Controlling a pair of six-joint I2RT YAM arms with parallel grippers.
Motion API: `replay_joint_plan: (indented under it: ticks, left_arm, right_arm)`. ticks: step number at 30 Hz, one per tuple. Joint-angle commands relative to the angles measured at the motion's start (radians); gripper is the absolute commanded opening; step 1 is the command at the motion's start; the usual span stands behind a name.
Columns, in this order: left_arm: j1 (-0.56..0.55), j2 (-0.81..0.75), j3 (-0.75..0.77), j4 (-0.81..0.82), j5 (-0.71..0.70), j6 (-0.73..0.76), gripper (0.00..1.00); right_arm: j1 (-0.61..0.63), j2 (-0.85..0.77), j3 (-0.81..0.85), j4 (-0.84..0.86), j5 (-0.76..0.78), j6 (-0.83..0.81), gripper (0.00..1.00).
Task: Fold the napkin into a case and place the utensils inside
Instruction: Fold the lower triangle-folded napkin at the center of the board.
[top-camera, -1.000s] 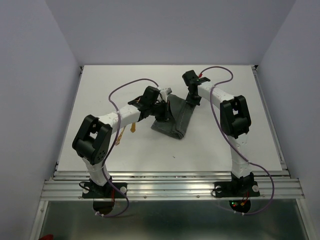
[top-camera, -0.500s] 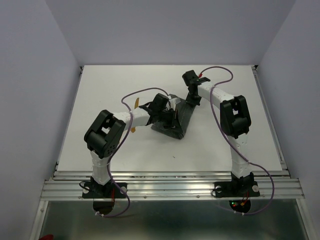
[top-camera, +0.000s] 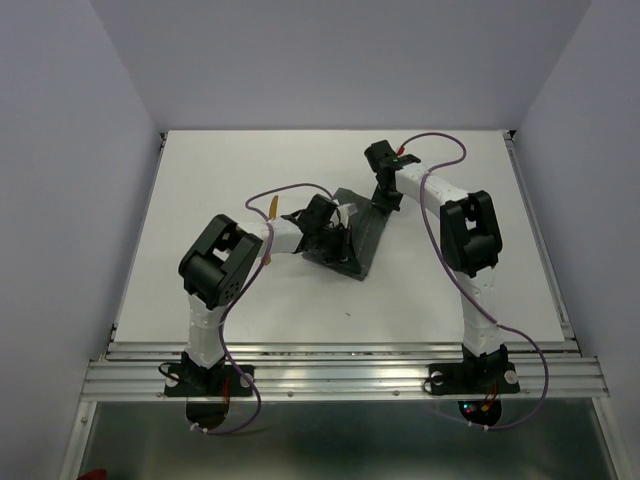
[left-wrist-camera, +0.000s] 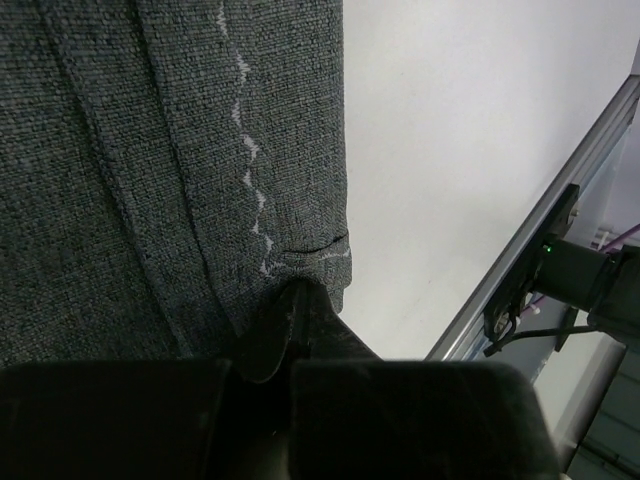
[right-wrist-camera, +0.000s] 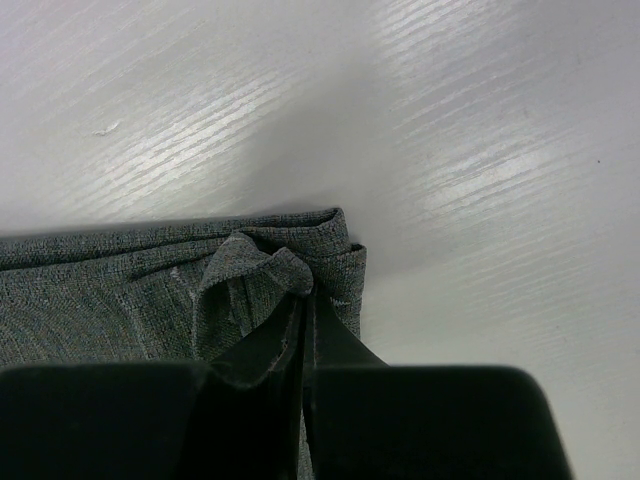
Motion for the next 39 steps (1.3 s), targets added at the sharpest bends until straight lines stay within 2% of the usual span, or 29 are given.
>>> replay_joint_plan:
  ticks: [1, 9, 14, 18, 22, 24, 26, 31, 39]
  left_arm:
    - [0.007, 0.012, -0.011, 0.005, -0.013, 0.025, 0.0]
    - [0.01, 0.01, -0.002, -0.047, -0.083, 0.034, 0.0]
    - [0.018, -0.095, 0.061, -0.125, -0.111, 0.048, 0.0]
    - [0.076, -0.158, 0.113, -0.162, -0.123, 0.053, 0.0]
    - [0.147, -0.137, 0.15, -0.188, -0.157, 0.06, 0.0]
    - [0.167, -0.102, 0.161, -0.214, -0.241, 0.06, 0.0]
    - [0.173, -0.054, 0.165, -0.225, -0.266, 0.062, 0.0]
    - [0.172, 0.002, 0.089, -0.179, -0.276, 0.028, 0.0]
    - [0.127, -0.028, -0.04, -0.145, -0.272, 0.011, 0.0]
  right_arm:
    - [0.0, 0.031, -0.043, -0.046, 0.032, -0.01, 0.01]
    - [0.0, 0.039, -0.068, -0.04, 0.04, -0.013, 0.01]
    - [0.0, 0.027, -0.087, -0.021, 0.04, -0.033, 0.01]
    - [0.0, 0.021, -0.089, -0.021, 0.043, -0.042, 0.01]
    - [0.0, 0.021, -0.084, -0.021, 0.04, -0.042, 0.01]
    - [0.0, 0.021, -0.08, -0.021, 0.034, -0.041, 0.01]
    - [0.0, 0.019, -0.075, -0.023, 0.029, -0.041, 0.01]
    - [0.0, 0.005, -0.066, -0.024, 0.028, -0.049, 0.01]
    - [0.0, -0.009, -0.065, -0.018, 0.017, -0.067, 0.01]
